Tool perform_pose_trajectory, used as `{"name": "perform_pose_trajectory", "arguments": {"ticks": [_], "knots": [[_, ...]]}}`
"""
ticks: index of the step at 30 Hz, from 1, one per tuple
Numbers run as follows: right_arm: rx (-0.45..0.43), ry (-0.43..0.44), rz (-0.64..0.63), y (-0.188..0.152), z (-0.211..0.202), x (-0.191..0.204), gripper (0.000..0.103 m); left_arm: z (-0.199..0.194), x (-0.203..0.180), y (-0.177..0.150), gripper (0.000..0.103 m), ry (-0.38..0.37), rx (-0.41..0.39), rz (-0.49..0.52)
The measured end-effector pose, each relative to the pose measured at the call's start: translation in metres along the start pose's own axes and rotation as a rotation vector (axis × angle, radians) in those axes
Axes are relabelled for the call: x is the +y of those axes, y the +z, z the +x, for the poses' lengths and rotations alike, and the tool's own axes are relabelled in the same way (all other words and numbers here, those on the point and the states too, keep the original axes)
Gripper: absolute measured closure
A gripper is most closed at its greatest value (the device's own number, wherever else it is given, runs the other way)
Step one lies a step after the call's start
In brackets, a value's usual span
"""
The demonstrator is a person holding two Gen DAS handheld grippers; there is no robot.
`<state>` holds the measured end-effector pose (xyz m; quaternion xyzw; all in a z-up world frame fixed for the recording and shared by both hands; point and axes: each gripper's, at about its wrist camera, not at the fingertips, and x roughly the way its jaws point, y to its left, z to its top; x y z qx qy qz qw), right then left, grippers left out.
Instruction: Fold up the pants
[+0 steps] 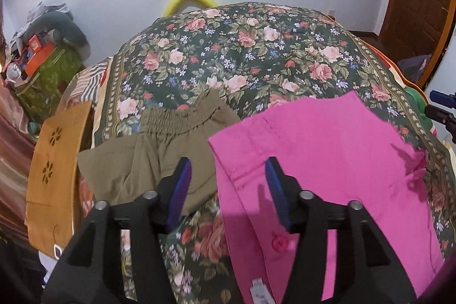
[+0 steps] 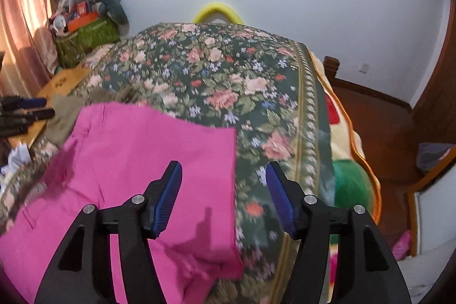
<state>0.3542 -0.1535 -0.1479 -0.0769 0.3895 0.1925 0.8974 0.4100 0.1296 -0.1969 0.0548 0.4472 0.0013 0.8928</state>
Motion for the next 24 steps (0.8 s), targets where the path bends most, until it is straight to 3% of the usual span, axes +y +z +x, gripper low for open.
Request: {"name": "perform_pose_trajectory", "arguments": {"ticks": [3, 9, 15, 18, 21, 24], "knots": [[0.036, 0.026, 0.027, 0.008, 0.021, -0.004, 0.046, 0.016, 0.000, 0.005, 0.046, 0.005, 0.020, 0.005], [0.197, 0.092, 0.086, 0.014, 0.085, -0.014, 0.046, 0.055, 0.001, 0.009, 0.045, 0.002, 0.078, -0.014], [0.241, 0.093, 0.102, 0.023, 0.127, -0.017, 0.046, 0.084, 0.005, 0.009, 0.045, -0.011, 0.101, -0.031], [0.272, 0.087, 0.081, 0.029, 0.150, -0.015, 0.046, 0.093, 0.008, 0.010, 0.038, -0.018, 0.093, -0.067], [0.306, 0.084, 0.084, 0.029, 0.171, -0.015, 0.046, 0.099, 0.015, 0.013, 0.036, -0.066, 0.091, -0.121], [0.275, 0.052, 0.059, 0.027, 0.178, -0.010, 0.045, 0.107, 0.019, 0.013, 0.037, -0.116, 0.105, -0.159]]}}
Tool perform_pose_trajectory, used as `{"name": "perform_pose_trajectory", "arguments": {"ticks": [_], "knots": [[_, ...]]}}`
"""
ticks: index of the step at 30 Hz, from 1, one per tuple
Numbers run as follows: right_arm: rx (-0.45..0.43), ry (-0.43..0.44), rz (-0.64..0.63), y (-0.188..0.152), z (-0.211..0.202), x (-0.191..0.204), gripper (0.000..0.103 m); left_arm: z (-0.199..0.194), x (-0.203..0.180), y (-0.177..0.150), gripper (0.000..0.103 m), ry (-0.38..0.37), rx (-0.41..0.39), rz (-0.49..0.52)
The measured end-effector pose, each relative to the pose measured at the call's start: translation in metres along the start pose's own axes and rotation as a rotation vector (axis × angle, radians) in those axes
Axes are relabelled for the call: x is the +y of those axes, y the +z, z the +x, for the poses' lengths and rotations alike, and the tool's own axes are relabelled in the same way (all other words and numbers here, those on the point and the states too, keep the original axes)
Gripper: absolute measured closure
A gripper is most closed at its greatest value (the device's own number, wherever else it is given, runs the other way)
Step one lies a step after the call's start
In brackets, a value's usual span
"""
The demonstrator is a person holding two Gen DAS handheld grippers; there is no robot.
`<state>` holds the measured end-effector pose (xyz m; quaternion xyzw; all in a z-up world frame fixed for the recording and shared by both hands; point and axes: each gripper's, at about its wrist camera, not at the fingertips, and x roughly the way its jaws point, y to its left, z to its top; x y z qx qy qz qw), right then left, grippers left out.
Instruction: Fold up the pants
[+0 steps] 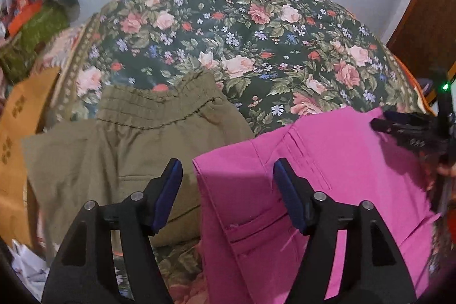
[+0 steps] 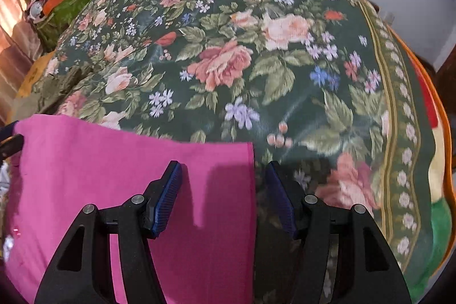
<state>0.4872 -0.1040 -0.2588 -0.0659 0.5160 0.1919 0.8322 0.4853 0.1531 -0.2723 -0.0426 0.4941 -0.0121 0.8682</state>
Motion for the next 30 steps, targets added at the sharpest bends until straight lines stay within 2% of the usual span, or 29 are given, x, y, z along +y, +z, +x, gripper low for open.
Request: {"name": "perform_pose_trajectory", "arguments": {"ticks": [2, 3, 4, 5, 6, 7, 9, 12, 15, 16, 23, 30], "knots": [[-0.009, -0.020, 0.002, -0.001, 0.002, 0.003, 0.047, 0.001, -0.002, 0.000, 0.043, -0.022, 0.005, 0.010], [-0.013, -0.031, -0.010, -0.001, 0.002, 0.006, 0.053, 0.001, -0.003, 0.000, 0.048, -0.038, 0.006, 0.011], [-0.013, -0.033, -0.021, -0.001, 0.003, 0.008, 0.067, 0.000, -0.003, 0.000, 0.051, -0.039, 0.006, 0.005], [-0.010, -0.027, -0.027, -0.001, 0.003, 0.009, 0.075, -0.001, -0.004, 0.000, 0.054, -0.043, 0.006, 0.002], [-0.003, -0.021, -0.025, -0.001, 0.003, 0.009, 0.094, -0.002, -0.006, 0.000, 0.063, -0.055, 0.008, 0.002], [-0.001, -0.022, -0.015, -0.002, 0.004, 0.008, 0.097, -0.003, -0.008, 0.000, 0.067, -0.064, 0.009, 0.003], [-0.017, -0.036, -0.009, -0.003, 0.005, 0.010, 0.098, -0.005, -0.012, 0.001, 0.069, -0.039, 0.002, 0.006], [-0.026, -0.068, -0.019, -0.002, 0.001, 0.015, 0.100, -0.011, -0.020, 0.001, 0.078, 0.001, -0.008, 0.023], [-0.058, -0.074, -0.016, 0.002, -0.015, 0.011, 0.100, -0.026, -0.025, 0.003, 0.082, 0.023, -0.028, 0.058], [-0.073, -0.070, -0.010, 0.004, -0.023, 0.009, 0.100, -0.030, -0.025, 0.004, 0.086, 0.024, -0.033, 0.063], [-0.254, -0.047, 0.003, 0.025, -0.113, 0.003, 0.100, -0.078, -0.025, 0.019, 0.086, 0.012, -0.105, 0.052], [-0.347, -0.017, 0.003, 0.016, -0.174, 0.016, 0.100, -0.125, -0.035, 0.019, 0.087, 0.038, -0.164, 0.087]]}}
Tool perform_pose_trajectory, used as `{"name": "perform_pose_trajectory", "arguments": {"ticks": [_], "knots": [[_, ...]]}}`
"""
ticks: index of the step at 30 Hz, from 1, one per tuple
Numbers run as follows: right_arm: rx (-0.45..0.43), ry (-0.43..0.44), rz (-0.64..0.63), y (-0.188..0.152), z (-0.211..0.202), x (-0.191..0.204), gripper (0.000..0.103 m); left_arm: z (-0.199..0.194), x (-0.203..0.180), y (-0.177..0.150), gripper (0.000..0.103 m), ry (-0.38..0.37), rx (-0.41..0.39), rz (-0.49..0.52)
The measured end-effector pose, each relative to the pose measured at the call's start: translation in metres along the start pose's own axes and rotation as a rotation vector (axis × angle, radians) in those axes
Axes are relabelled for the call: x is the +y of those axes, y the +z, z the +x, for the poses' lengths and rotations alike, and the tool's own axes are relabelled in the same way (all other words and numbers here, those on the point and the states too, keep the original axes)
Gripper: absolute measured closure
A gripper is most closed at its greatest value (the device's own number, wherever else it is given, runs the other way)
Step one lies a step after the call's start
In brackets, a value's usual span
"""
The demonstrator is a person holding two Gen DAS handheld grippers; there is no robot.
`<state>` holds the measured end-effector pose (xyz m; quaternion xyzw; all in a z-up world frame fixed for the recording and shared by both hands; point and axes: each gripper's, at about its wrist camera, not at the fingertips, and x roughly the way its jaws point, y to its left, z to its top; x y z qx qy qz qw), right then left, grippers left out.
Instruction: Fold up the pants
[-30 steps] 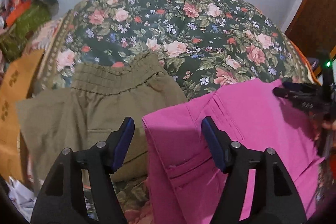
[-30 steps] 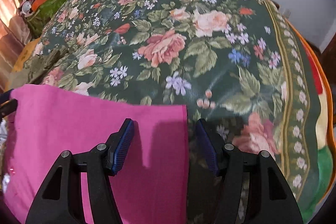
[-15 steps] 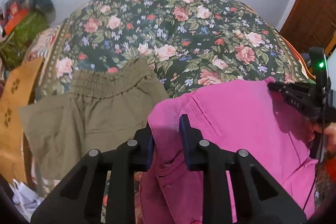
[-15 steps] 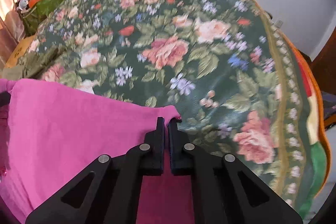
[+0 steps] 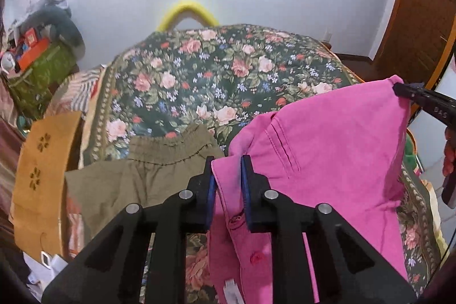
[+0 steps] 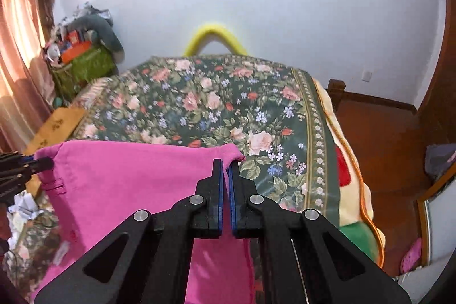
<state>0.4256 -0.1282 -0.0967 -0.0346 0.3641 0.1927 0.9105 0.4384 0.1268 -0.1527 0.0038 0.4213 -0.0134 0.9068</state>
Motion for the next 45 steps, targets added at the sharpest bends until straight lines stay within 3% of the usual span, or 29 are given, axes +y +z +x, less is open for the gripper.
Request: {"name": "perform_pose_trajectory", "arguments": {"ticks": [6, 17, 27, 45], "knots": [[0.000, 0.012, 0.004, -0.023, -0.032, 0.005, 0.100, -0.033, -0.012, -0.016, 0.087, -0.002, -0.010, 0.040], [-0.020, 0.028, 0.043, -0.074, -0.098, 0.017, 0.100, -0.091, -0.038, -0.074, 0.087, 0.040, -0.063, 0.149], [0.005, 0.013, -0.011, -0.138, -0.128, 0.043, 0.100, -0.110, -0.041, -0.125, 0.087, 0.051, -0.050, 0.176], [0.133, 0.017, -0.044, -0.231, -0.131, 0.061, 0.100, -0.092, -0.029, -0.227, 0.087, -0.017, 0.126, 0.142]]}}
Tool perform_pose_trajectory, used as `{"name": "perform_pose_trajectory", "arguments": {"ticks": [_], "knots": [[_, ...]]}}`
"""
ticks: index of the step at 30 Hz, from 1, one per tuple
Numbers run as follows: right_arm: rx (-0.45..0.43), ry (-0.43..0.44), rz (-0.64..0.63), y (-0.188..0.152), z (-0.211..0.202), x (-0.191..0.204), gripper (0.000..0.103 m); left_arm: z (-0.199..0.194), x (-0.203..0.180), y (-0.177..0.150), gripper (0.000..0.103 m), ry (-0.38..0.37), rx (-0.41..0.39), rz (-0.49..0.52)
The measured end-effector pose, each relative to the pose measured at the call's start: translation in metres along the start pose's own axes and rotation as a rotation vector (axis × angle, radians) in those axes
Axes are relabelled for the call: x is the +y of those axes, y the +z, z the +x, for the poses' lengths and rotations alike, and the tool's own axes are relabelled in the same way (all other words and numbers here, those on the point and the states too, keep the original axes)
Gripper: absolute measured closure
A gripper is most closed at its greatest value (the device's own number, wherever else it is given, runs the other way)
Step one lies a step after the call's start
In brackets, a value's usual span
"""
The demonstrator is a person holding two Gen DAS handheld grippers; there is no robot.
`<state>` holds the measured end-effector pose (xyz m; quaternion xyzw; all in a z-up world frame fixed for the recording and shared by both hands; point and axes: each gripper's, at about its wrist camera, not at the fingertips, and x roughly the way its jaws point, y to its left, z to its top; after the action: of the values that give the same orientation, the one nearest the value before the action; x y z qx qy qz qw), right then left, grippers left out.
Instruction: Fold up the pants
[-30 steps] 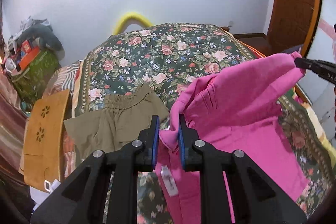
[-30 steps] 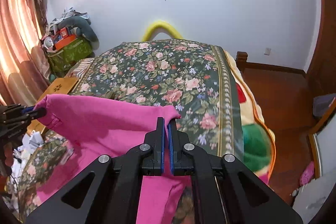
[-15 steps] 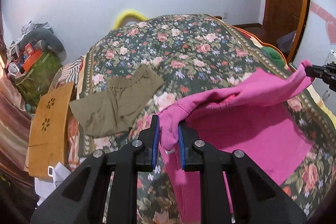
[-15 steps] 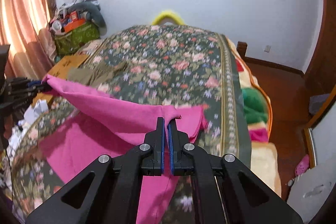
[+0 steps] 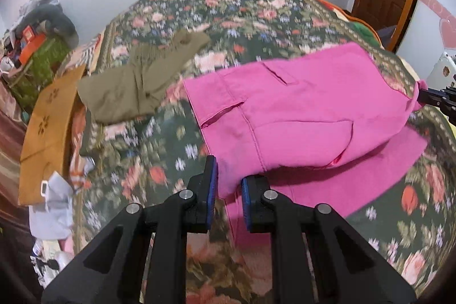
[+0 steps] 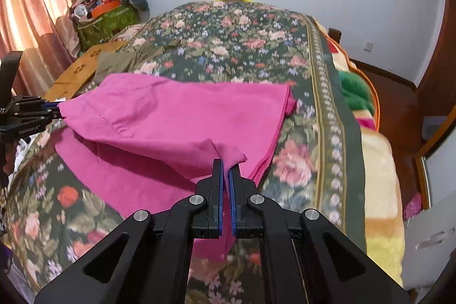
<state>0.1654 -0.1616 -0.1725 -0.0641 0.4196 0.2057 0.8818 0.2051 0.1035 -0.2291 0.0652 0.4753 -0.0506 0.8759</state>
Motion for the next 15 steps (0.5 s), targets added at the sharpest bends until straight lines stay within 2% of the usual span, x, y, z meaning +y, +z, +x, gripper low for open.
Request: {"name": "perform_pose_trajectory", "arguments": {"ticks": [7, 13, 15], "knots": [[0.042, -0.020, 0.031, -0.023, -0.004, -0.007, 0.099, -0.006, -0.012, -0.015, 0.087, 0.025, 0.009, 0.033], [0.065, -0.005, 0.055, -0.037, -0.018, -0.010, 0.099, -0.019, -0.010, -0.018, 0.087, 0.016, 0.016, 0.014], [0.060, -0.004, 0.047, -0.037, -0.025, -0.008, 0.095, -0.025, -0.008, -0.019, 0.084, 0.012, 0.010, 0.009]]}}
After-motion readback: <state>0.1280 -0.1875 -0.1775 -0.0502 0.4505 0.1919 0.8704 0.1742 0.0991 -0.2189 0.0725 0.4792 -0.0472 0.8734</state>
